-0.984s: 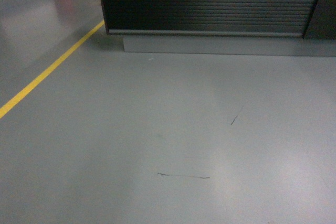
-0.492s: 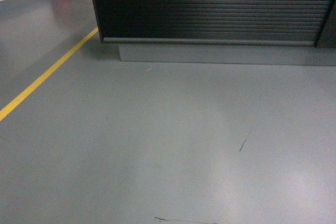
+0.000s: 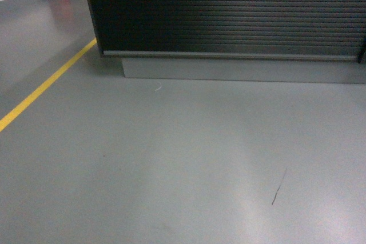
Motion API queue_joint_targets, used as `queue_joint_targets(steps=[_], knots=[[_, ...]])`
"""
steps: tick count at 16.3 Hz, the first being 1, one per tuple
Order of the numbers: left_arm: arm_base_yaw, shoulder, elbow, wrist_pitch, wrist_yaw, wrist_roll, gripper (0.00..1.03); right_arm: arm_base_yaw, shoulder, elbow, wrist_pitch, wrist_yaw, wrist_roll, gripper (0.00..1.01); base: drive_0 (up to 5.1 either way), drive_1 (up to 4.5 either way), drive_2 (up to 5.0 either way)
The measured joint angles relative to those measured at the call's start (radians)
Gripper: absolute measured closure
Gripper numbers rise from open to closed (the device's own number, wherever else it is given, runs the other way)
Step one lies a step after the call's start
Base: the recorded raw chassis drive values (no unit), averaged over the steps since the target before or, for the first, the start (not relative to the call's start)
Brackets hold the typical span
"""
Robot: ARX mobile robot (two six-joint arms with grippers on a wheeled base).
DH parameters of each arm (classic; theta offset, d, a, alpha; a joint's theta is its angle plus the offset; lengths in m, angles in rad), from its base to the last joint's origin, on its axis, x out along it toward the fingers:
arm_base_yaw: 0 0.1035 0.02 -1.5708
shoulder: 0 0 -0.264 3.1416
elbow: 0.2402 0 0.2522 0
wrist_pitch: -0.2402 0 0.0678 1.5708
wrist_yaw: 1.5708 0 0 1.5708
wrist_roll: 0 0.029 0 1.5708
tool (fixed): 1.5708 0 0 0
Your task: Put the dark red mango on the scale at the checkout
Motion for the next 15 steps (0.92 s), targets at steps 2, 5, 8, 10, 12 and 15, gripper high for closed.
queue_joint_targets(steps=[2,5,8,10,12,15], knots=[[0.0,0.0,0.0,0.005,0.0,0.0,0.05,0.0,0.0,0.0,0.0,0.0,0.0,0.03,0.1,4.33,-4.2],[0.0,0.0,0.0,0.007,0.001,0.0,0.05,0.0,0.0,0.0,0.0,0.0,0.0,0.03,0.1,4.35,-4.2],[0.0,0.0,0.0,0.002,0.001,0.0,0.05,0.0,0.0,0.0,-0.002,0.0,0.0,0.03,0.1,4.34,-4.2],[0.0,0.0,0.0,0.004,0.001,0.0,0.05,0.0,0.0,0.0,-0.001,0.0,0.0,0.03,0.1,4.33,-4.2],[0.0,0.0,0.0,0.007,0.001,0.0,0.05,0.0,0.0,0.0,0.0,0.0,0.0,0.03,0.1,4.33,-4.2],[0.0,0.0,0.0,0.003,0.002,0.0,0.05,0.0,0.0,0.0,-0.002,0.0,0.0,0.03,0.0,4.24,-4.3]])
